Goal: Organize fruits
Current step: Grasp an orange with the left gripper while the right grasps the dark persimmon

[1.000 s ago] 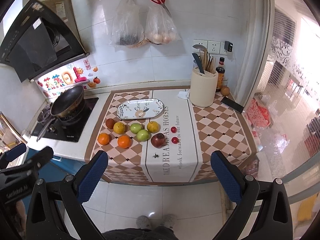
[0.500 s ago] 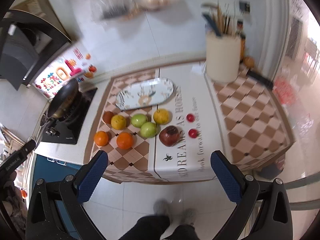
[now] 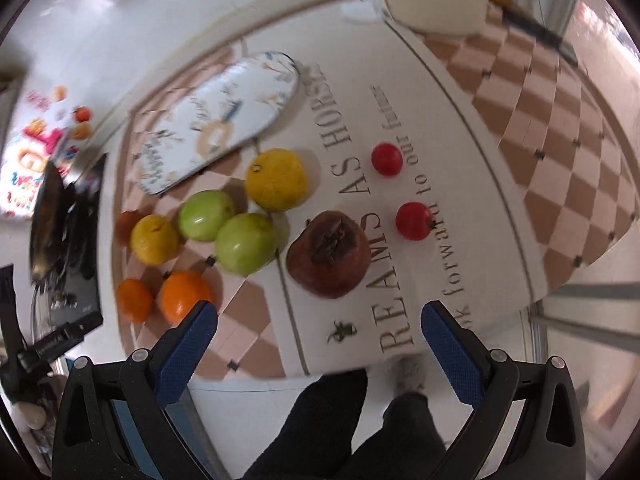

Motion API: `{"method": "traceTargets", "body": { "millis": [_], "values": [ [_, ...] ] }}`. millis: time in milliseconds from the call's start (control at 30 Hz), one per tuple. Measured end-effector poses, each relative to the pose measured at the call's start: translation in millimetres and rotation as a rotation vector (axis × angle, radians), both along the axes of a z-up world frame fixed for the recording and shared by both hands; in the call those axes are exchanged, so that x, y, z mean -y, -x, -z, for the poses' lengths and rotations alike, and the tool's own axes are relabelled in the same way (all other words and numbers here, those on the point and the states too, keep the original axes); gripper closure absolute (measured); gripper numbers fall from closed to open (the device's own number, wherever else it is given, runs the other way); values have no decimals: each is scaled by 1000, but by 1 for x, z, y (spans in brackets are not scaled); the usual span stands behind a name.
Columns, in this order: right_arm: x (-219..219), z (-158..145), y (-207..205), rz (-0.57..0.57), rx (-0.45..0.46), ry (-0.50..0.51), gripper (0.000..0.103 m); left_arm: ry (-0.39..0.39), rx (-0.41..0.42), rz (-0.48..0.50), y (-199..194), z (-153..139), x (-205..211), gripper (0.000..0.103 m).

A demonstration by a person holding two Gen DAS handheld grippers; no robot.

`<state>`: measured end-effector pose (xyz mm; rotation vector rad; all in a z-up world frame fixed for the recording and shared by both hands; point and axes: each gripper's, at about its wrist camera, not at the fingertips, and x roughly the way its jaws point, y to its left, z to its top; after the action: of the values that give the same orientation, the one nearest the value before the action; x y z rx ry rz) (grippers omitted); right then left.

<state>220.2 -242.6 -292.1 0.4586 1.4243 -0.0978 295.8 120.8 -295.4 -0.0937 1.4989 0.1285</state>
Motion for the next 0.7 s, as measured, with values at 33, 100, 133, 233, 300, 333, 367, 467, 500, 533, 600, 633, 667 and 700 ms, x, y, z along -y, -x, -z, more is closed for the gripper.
{"method": "traceTargets", "body": {
  "millis": [33, 100, 133, 233, 300, 333, 367, 467, 500, 533, 600, 633, 667, 700],
  "values": [
    [0, 9, -6, 18, -20, 8, 0, 11, -21, 9, -7, 7, -1, 11],
    [2, 22, -11, 46, -52, 13, 0, 31, -55, 26, -15, 20, 1, 11],
    [3, 28, -15, 62, -66, 9, 0, 35, -73, 41, -20, 27, 3, 11],
    [3, 40, -24, 92, -94, -4, 1, 44, -111, 75, -27, 40, 7, 11],
    [2, 46, -30, 96, -113, 2, 2, 53, -128, 93, -30, 46, 9, 11],
    [1, 49, -33, 99, -121, 2, 4, 52, -140, 102, -31, 50, 10, 11],
    [1, 52, -34, 107, -130, -5, 5, 56, -147, 107, -31, 53, 11, 11],
    [2, 59, -38, 129, -147, -31, 13, 66, -166, 117, -33, 60, 9, 11],
    [2, 62, -39, 138, -158, -41, 16, 74, -172, 123, -33, 62, 8, 12],
    [2, 64, -40, 142, -165, -46, 18, 83, -170, 127, -34, 64, 10, 15],
    [2, 68, -42, 151, -176, -60, 24, 114, -169, 135, -35, 68, 11, 32],
    [1, 71, -44, 155, -182, -67, 28, 132, -165, 137, -35, 68, 12, 34],
    [1, 73, -45, 161, -189, -76, 32, 138, -154, 141, -36, 67, 13, 40],
    [1, 75, -45, 163, -191, -73, 35, 128, -143, 150, -33, 68, 17, 40]
  ]
}}
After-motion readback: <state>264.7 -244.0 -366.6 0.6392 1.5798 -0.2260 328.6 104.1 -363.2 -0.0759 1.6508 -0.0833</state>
